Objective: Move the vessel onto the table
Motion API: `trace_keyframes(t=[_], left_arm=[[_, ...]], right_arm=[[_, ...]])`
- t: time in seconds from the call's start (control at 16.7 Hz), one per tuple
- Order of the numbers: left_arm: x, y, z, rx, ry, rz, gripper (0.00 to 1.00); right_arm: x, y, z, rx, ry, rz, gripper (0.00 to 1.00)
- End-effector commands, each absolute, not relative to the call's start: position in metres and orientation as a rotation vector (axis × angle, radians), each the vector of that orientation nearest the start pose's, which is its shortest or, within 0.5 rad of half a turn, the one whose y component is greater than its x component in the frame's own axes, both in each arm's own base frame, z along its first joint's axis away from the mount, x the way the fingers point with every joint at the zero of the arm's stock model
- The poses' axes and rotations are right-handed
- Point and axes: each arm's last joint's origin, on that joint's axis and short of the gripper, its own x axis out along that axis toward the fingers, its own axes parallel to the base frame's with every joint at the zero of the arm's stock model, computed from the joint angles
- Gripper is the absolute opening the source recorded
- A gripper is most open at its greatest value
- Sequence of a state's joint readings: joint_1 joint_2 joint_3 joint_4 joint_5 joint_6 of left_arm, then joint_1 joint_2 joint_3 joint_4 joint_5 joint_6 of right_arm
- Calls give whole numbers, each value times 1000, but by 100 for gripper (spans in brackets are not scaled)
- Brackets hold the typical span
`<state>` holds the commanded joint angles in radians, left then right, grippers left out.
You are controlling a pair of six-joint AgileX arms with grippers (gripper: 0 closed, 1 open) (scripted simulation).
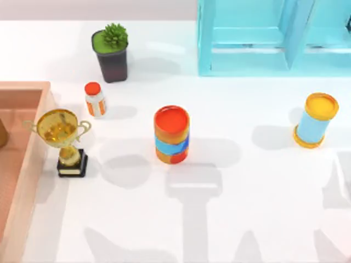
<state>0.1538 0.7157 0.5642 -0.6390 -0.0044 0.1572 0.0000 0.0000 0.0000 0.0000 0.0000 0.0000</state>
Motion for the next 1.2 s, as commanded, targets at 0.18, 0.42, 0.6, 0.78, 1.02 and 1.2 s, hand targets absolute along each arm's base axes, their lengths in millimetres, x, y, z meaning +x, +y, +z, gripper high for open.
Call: trace_keyframes(t=[0.18,0.42,0.6,0.78,1.02,1.2], left_arm=[[168,34,236,85,1056,73,100],[198,52,243,57,1344,35,100],[215,63,245,34,1487,6,100],[225,69,245,20,1558,-13,100],[226,70,245,19,1567,-15,100],[226,69,241,20,1568,-16,100]], right_arm=[[106,-1,160,0,0,0,100],[106,-1,160,0,0,0,100],[106,-1,160,0,0,0,100],[106,-1,160,0,0,0,100],[106,-1,160,0,0,0,100],[106,-1,160,0,0,0,100]])
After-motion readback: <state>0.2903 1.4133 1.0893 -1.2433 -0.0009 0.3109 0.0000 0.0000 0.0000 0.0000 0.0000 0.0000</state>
